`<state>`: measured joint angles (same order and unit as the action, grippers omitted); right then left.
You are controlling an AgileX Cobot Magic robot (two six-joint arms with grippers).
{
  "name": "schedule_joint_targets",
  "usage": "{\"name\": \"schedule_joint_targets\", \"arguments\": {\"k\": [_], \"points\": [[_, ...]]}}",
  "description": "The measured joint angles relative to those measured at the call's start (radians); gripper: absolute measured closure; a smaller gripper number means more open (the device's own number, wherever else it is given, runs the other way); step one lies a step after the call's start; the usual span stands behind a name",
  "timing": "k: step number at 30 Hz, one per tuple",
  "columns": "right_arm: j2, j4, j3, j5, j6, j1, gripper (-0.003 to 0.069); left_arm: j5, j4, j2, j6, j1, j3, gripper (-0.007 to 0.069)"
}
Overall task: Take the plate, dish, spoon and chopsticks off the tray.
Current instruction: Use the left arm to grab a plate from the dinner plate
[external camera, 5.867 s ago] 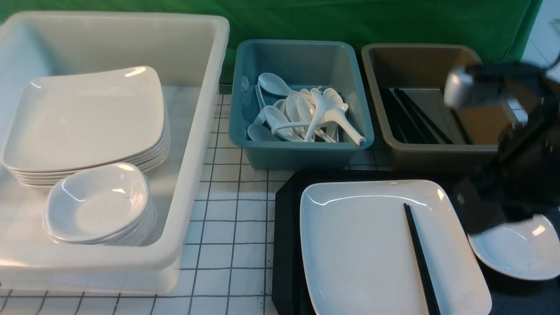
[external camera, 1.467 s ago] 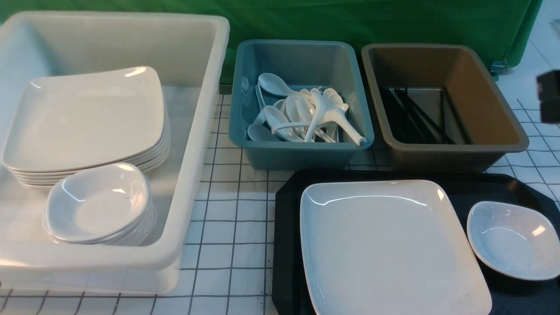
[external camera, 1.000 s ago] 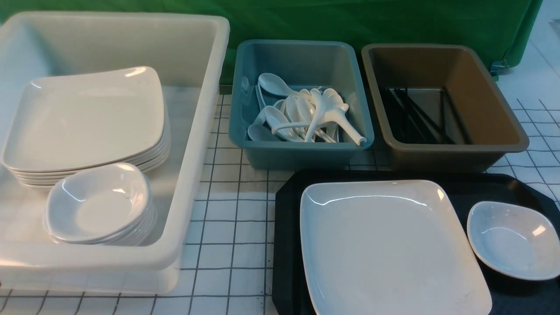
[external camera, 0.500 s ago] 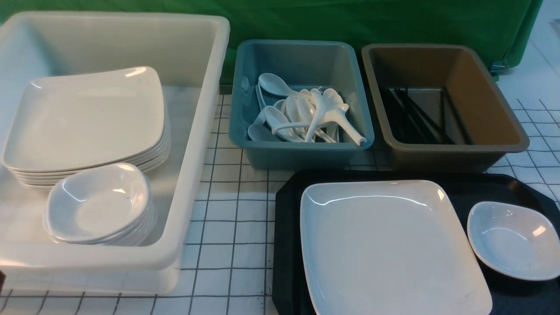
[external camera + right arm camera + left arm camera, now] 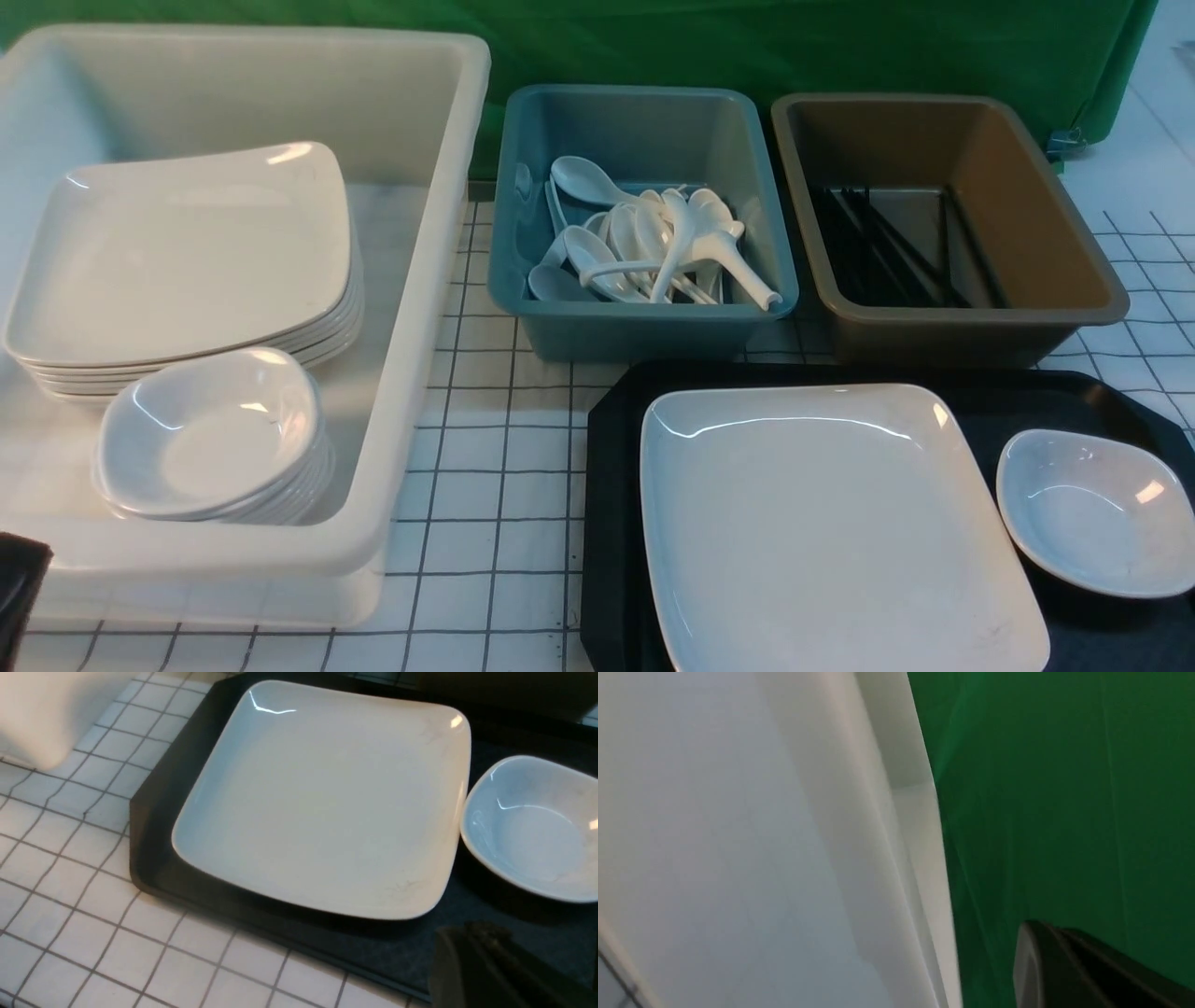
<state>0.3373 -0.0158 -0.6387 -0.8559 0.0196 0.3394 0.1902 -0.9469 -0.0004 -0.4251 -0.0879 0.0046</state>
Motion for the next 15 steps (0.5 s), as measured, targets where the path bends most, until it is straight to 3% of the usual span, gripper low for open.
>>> {"name": "schedule_joint_targets", "arguments": {"k": [3,5,7,11,15], "points": [[0.000,-0.003,0.000,0.001,0.000,0.004,0.0627,0.151,-0.115,0.000,0.088,0.000,-0.055,0.0603],[0.000,-0.003,0.001,0.001,-0.001,0.004,0.0627,0.210,-0.148,-0.001,0.195,0.000,-0.140,0.0603],[0.000,-0.003,0.001,0.001,-0.001,0.004,0.0627,0.229,-0.152,-0.002,0.220,0.000,-0.172,0.0603],[0.000,-0.004,0.001,0.002,-0.001,0.004,0.0624,0.345,-0.089,0.057,0.269,0.000,-0.332,0.0603],[0.000,-0.005,0.001,0.003,-0.006,0.004,0.0617,0.693,0.057,0.285,0.298,0.000,-0.510,0.0603]]}}
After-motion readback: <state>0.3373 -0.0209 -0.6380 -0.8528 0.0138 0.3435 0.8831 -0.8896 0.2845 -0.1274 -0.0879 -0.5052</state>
